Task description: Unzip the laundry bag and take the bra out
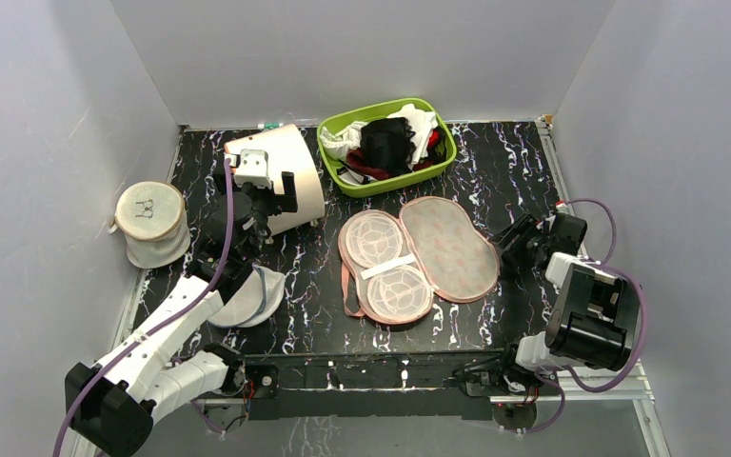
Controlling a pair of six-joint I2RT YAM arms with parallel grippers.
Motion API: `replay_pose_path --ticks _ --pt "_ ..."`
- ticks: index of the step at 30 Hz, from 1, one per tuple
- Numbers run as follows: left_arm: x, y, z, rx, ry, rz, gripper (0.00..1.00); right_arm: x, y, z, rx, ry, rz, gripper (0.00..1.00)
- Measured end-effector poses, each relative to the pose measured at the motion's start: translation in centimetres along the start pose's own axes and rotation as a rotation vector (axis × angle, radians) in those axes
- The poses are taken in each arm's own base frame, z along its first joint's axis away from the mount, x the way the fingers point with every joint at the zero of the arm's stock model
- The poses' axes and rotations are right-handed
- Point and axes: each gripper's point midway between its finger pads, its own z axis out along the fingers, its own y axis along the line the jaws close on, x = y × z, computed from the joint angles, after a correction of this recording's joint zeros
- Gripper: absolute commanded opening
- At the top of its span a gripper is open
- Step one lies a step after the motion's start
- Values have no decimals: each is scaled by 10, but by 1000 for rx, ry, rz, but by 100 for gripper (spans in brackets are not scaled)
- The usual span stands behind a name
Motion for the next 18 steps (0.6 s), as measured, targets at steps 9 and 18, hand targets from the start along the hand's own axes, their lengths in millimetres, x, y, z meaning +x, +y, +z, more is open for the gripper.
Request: replay_pose_path --ticks 9,18 --pt "0 -1 0 5 -1 -1 99 15 12 2 -115 44 -23 47" --pt "0 -2 0 12 3 -6 98 24 4 2 -83 65 -33 11"
